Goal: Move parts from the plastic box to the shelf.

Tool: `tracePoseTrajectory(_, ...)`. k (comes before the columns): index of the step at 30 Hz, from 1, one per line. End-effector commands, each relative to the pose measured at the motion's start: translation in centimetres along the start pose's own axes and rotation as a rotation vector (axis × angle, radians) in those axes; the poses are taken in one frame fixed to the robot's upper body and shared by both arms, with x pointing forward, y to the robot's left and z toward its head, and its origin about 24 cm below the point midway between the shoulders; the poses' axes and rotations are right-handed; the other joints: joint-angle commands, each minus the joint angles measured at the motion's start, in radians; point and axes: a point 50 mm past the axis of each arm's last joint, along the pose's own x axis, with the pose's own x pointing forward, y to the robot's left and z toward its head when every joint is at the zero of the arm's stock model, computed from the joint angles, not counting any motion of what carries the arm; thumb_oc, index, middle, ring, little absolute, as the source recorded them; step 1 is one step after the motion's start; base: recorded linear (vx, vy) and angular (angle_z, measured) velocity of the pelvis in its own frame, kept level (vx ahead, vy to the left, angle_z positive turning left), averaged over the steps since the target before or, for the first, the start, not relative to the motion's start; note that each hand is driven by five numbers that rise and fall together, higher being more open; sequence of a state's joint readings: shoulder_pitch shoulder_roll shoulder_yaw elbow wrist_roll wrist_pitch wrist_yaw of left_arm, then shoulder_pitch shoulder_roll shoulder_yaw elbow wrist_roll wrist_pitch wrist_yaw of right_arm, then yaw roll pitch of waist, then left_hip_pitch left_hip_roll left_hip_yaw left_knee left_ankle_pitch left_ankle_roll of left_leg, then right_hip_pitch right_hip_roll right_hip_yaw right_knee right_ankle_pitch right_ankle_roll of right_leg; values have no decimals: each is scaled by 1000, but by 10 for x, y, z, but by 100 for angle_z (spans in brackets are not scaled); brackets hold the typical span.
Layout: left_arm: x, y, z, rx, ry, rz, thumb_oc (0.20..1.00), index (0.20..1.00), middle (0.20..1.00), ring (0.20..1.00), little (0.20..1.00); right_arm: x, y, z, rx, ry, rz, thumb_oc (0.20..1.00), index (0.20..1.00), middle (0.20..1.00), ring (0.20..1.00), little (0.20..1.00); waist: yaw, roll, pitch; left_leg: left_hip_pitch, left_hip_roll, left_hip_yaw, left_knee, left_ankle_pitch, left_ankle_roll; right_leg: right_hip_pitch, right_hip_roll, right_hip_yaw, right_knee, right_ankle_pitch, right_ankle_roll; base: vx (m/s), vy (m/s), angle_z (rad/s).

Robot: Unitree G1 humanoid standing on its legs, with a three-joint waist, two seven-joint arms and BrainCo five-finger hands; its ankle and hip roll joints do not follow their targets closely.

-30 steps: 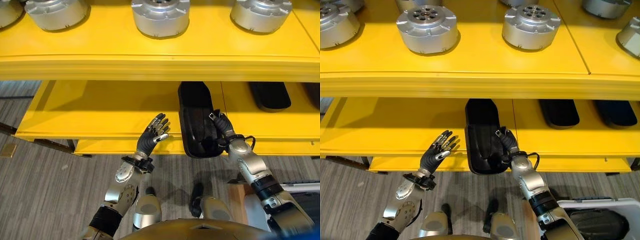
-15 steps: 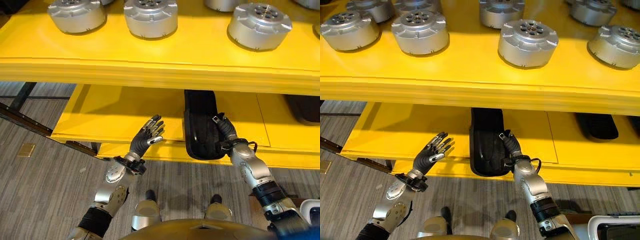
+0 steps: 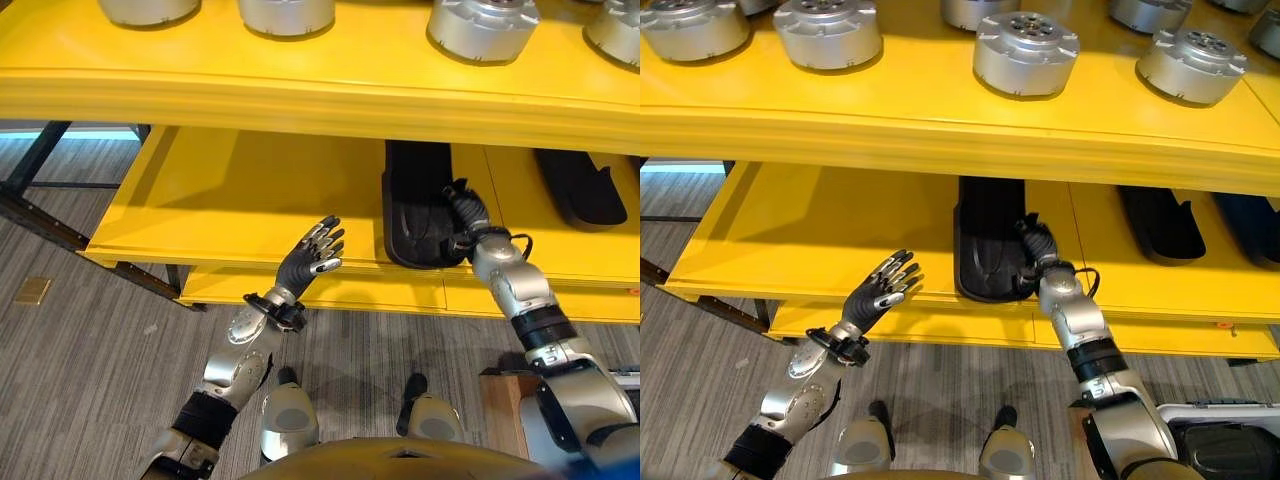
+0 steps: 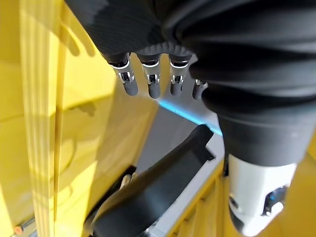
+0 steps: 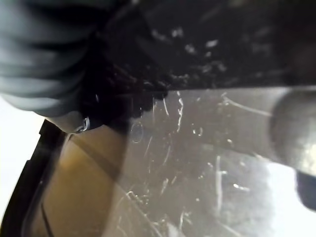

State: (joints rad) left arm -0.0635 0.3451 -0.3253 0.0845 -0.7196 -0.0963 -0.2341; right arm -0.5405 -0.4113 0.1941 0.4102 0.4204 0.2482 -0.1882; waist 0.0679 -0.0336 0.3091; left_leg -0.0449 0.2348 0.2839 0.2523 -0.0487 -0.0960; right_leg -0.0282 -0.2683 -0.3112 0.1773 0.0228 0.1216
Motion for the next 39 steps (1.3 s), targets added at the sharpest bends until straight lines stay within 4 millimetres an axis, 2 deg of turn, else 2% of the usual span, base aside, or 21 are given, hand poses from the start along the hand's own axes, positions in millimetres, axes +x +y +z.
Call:
tracePoseTrajectory(1,6,-8,22,18,-102,-76,1000,1000,1000,1000,1000,12,-33,59,10,-165,-58,200,200,200,200,200,26,15,48,17,-5,73,106,-117,54,25,-23,-75,182,-145,-2,-225,-4,-3)
tracePoseTrajectory(2,8,-8,25,15,-107,-82,1000,1000,1000,1000,1000,15,-38,66,2,-169,-62,200,200,200,200,200,28,16,57,4,0,71,124,-124,55,18,-26,-73,195,-152,-3,-331,-5,-6)
tracePoseTrajectory(3,15,-10,31,32,-124,-101,1000,1000,1000,1000,1000,21,-51,87,-16,-192,-83,200,200,200,200,200,35,19,88,-38,19,67,198,-153,57,-16,-40,-66,263,-178,-8,-270,-7,-8)
tracePoseTrajectory(10,23,-19,41,67,-173,-183,1000,1000,1000,1000,1000,24,-76,114,-34,-218,-148,200,200,200,200,200,38,23,160,-156,47,57,355,-219,80,-126,-96,-44,445,-229,-20,-163,7,0)
tracePoseTrajectory(14,26,-22,47,79,-191,-199,1000,1000,1000,1000,1000,23,-96,149,-86,-263,-229,200,200,200,200,200,46,20,206,-235,57,37,434,-246,82,-206,-103,-20,533,-259,-21,-120,-35,6)
tracePoseTrajectory(19,22,-20,46,72,-190,-185,1000,1000,1000,1000,1000,18,-106,178,-136,-299,-250,200,200,200,200,200,49,18,211,-295,69,26,477,-262,80,-282,-115,-2,588,-274,-17,-44,-19,-5)
tracePoseTrajectory(25,17,-22,42,75,-172,-181,1000,1000,1000,1000,1000,16,-110,193,-187,-312,-296,200,200,200,200,200,51,23,211,-322,72,21,477,-261,74,-320,-115,13,597,-272,-14,28,-3,-2)
tracePoseTrajectory(34,11,-25,44,61,-168,-175,1000,1000,1000,1000,1000,9,-119,223,-256,-344,-391,200,200,200,200,200,62,30,211,-364,52,0,437,-238,64,-375,-81,32,585,-268,-18,56,-22,-1)
tracePoseTrajectory(39,7,-27,41,47,-157,-166,1000,1000,1000,1000,1000,5,-125,226,-311,-347,-423,200,200,200,200,200,63,33,211,-374,47,-9,428,-234,63,-395,-72,37,592,-273,-24,61,-17,-5)
